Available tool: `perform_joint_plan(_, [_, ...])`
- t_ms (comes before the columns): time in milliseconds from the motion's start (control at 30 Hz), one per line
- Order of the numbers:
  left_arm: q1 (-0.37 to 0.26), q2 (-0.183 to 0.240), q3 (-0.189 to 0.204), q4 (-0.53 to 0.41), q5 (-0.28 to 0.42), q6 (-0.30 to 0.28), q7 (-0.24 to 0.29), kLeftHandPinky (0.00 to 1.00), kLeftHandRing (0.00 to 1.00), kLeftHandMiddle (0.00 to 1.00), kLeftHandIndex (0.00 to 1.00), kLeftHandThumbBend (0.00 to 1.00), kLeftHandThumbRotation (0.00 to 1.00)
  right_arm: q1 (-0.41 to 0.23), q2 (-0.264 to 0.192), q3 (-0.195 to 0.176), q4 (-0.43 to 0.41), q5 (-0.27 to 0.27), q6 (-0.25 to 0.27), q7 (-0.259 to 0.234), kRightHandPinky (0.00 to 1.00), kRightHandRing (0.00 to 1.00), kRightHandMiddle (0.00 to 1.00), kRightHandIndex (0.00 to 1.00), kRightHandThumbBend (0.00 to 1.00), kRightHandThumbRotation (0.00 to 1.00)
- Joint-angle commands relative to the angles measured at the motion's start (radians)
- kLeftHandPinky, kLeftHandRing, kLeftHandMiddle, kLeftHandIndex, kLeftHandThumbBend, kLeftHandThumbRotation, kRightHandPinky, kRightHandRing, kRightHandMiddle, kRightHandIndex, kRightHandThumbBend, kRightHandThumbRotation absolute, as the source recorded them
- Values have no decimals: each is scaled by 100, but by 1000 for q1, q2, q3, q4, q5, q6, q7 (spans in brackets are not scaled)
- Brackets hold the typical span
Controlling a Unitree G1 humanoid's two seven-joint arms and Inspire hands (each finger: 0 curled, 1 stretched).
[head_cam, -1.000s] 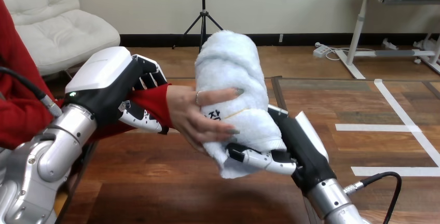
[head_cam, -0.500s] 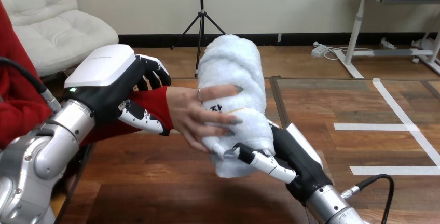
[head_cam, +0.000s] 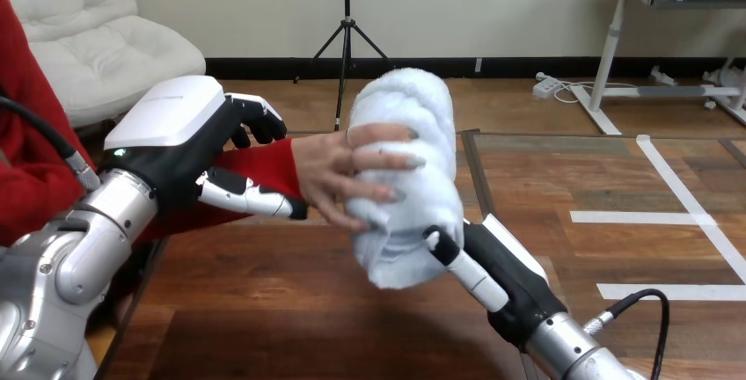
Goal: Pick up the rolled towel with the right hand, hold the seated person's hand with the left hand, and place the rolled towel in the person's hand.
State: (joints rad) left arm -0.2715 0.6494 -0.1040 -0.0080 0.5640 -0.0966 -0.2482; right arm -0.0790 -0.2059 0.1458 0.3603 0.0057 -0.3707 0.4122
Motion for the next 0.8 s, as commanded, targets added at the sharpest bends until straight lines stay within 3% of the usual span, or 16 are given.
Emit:
perform_joint_plan(0, [-21,-11,40,-57,-34,-34,34,55,66,69,68,100,70,-54,11,8,-50,17,-7,25,84,90,92,96,100,100])
perform_joint_plan(467, [48,-38,104,-75,-189,-85,36,55,69,72,72,100,81,-44,9,-23,-53,49,-4,47,86,92,94,98,100,100])
perform_joint_plan(767, [114,-84,155,-68,-384,-165,8,61,76,78,77,100,84,-22,3,-41,-72,77,12,54,87,92,95,98,100,100])
